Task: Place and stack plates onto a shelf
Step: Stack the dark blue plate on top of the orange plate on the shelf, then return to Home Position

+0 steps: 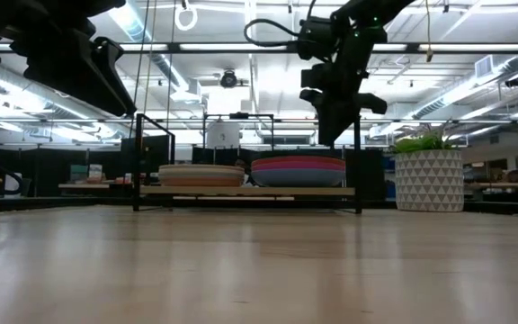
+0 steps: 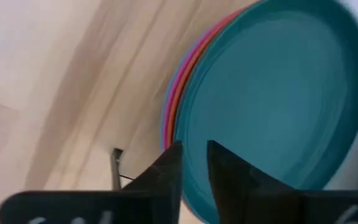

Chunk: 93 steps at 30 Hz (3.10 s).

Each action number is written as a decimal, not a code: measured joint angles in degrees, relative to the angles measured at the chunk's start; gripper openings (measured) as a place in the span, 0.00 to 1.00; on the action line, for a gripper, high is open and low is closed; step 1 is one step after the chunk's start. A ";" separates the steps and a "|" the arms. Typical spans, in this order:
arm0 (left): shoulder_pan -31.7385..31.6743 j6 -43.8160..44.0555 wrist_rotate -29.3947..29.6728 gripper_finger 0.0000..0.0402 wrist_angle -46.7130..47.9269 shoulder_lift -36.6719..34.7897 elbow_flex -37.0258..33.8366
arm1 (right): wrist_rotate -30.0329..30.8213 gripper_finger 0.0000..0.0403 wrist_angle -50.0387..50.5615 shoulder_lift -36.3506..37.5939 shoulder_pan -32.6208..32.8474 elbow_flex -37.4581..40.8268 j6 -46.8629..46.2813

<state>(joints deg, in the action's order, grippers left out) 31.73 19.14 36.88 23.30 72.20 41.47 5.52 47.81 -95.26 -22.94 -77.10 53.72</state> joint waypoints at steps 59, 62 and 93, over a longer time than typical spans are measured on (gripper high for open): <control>12.79 -10.76 18.42 0.35 -26.63 -44.17 -32.30 | -7.13 0.32 -46.25 62.90 24.87 55.54 -60.02; 10.69 -14.21 16.78 0.35 -29.52 -48.41 -34.41 | -7.09 0.32 -46.51 65.70 24.87 57.15 -58.87; -25.36 -22.47 -15.55 0.35 -32.45 -62.68 -40.88 | -12.58 0.32 -45.23 92.81 24.74 71.00 -54.81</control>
<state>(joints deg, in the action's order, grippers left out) 6.37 -3.33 21.34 -9.16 9.52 0.60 -7.05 2.58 -2.45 1.80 -6.10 -1.10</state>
